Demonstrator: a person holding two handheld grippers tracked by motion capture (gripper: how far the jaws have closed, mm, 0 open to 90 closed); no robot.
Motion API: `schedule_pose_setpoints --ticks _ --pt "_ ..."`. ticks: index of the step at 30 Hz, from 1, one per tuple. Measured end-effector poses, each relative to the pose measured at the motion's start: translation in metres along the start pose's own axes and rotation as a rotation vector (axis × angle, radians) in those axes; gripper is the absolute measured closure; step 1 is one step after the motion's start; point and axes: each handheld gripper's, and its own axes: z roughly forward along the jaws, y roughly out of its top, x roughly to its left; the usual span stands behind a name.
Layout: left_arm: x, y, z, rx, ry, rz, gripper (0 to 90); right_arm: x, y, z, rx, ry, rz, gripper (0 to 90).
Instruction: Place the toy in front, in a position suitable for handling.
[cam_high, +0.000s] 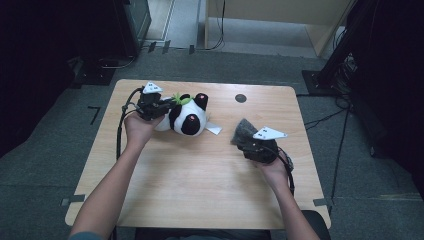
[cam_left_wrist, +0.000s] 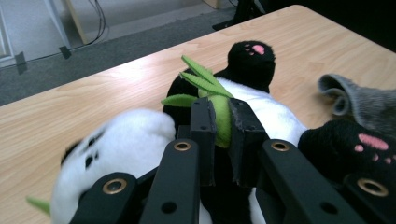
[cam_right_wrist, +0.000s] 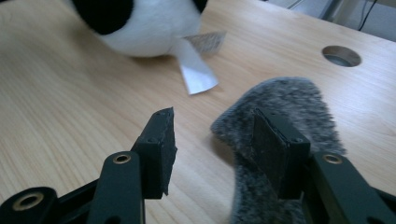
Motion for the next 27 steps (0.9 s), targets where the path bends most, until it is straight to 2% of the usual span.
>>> schedule_pose_setpoints --ticks 1,2,4,6,9,13,18,22,27 --pt "0.0 0.0 0.0 0.0 0.0 0.0 81.7 0.0 0.0 0.0 0.0 0.0 0.0 49.4" --pt "-0.003 0.0 -0.002 -0.004 -0.007 -0.009 81.6 -0.007 -0.001 -0.004 -0.014 -0.002 0.034 48.6" --pt "-0.012 -0.003 -0.008 -0.013 -0.034 -0.039 81.6 -0.014 -0.002 -0.007 -0.025 0.004 0.06 48.1" --pt "-0.018 -0.006 -0.011 -0.015 -0.05 -0.063 81.5 -0.018 -0.003 -0.009 -0.033 0.002 0.065 48.3" --pt "-0.028 -0.01 -0.014 -0.011 -0.056 -0.073 81.5 -0.021 -0.004 -0.01 -0.033 -0.004 0.076 48.3" --pt "-0.044 -0.013 -0.017 -0.008 -0.054 -0.068 81.3 -0.021 -0.005 -0.007 -0.013 -0.039 0.047 48.3" --pt "-0.062 -0.02 -0.017 -0.005 -0.063 -0.066 81.1 -0.026 -0.005 -0.002 0.021 -0.045 0.06 46.7" --pt "-0.07 -0.026 -0.016 -0.003 -0.053 -0.05 80.5 -0.033 -0.006 0.003 0.042 -0.054 0.088 45.5" --pt "-0.068 -0.033 -0.014 -0.013 -0.074 -0.054 77.5 -0.041 -0.01 0.015 0.091 -0.071 0.106 44.9"
